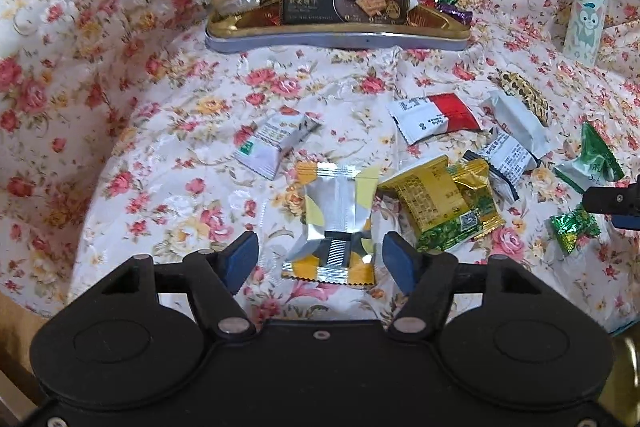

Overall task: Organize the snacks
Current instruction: 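Grasp the silver-yellow packet with left tool while right tool grasps green Suibianguo packet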

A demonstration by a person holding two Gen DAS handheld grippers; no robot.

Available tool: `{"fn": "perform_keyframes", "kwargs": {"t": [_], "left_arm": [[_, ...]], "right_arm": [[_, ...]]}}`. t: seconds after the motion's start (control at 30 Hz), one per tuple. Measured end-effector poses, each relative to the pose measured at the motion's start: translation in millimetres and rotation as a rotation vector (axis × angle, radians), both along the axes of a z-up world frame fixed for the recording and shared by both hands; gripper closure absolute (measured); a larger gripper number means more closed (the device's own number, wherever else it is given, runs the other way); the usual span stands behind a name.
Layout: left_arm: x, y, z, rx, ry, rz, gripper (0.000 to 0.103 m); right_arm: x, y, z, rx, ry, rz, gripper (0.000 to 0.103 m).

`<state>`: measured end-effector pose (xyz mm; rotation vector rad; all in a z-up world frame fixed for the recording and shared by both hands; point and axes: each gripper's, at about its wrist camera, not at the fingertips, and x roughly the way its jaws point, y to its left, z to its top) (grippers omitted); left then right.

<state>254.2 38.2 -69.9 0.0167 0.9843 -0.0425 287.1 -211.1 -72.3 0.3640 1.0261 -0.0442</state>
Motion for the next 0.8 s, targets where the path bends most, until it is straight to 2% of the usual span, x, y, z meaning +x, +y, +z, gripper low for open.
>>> {"fn": "perform_keyframes", "kwargs": {"t": [0.13,0.37,0.8], "left_arm": [[4,-1,-6,-0.018,0.016,-0.005,0.040],[10,-4,-10,-0.014,0.002,-0.007,0.040],[13,-6,-15,0.003,-0.027,-0.017,0.033]], "right_arm": [[5,0,-1,-0.007,-0.013,-0.007,0.038],[16,-1,-7,-0.013,-0.016,-0.031,0.038],[33,7,-12,-0.088,-0.057,-0.050,0.038]]}}
